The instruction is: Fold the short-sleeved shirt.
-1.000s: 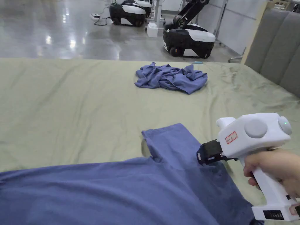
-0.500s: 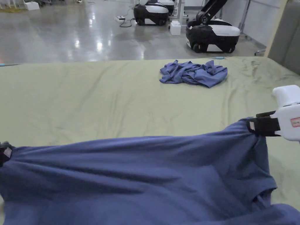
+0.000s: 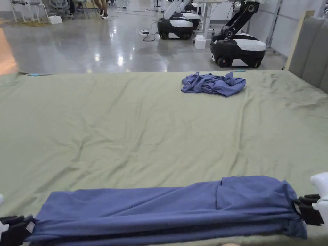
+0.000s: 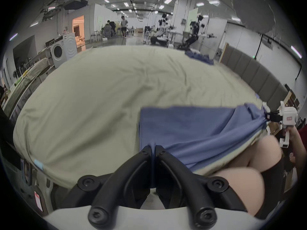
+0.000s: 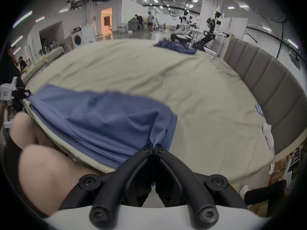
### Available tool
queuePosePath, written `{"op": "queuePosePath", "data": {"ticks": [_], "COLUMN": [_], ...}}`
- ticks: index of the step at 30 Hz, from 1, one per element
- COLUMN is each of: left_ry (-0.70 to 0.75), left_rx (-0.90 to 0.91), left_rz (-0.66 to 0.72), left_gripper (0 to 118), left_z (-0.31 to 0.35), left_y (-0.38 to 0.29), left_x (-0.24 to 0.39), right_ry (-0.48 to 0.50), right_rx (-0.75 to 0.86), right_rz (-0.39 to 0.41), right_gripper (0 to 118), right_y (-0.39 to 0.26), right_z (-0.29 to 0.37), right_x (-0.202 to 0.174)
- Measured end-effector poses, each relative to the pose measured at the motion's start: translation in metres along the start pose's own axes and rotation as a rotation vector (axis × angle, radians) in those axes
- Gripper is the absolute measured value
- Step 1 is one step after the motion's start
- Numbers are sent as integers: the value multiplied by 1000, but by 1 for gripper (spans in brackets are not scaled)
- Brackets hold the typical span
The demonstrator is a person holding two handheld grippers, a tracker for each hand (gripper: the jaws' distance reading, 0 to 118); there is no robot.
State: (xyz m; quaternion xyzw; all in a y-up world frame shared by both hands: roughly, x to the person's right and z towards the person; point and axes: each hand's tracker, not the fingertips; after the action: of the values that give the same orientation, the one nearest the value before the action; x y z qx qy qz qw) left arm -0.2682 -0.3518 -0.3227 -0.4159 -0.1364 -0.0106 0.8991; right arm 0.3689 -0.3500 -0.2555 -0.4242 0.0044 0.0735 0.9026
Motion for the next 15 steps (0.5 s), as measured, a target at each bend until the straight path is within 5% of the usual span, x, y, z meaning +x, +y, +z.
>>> {"op": "queuePosePath", "data": {"ticks": [6,8,9,10,12,13,14,15], "left_ry": [60,153,132,65,24,6,-21,-54], "left_rx": [57,15,-43,-36,70,113,148,170], "left_rz": [33,78,107,140,188,202,213,227], "left_gripper": [20,104,118,118,118,113,88,40], "left_z": [-20,-21,-18,-11,13,30,41,49], "left_y": [-32,-30,-30,-29,-32,-30,-30,-29], "left_x": [-1,-10,-17,-21,-26,-25,-25,-26], "right_ry": [-152,-301,-292,-261,-193,-133,-105,-140], "right_rx": [96,69,59,75,209,281,326,348], "right_rz": [18,-12,-60,-130,-206,-200,-197,-175], "right_gripper": [17,81,103,110,99,61,16,3], "right_y": [-29,-28,-27,-26,-26,-27,-26,-26], "right_z": [-28,-22,-15,1,36,58,75,86], "right_x": [-5,2,11,16,14,7,-2,-14]}}
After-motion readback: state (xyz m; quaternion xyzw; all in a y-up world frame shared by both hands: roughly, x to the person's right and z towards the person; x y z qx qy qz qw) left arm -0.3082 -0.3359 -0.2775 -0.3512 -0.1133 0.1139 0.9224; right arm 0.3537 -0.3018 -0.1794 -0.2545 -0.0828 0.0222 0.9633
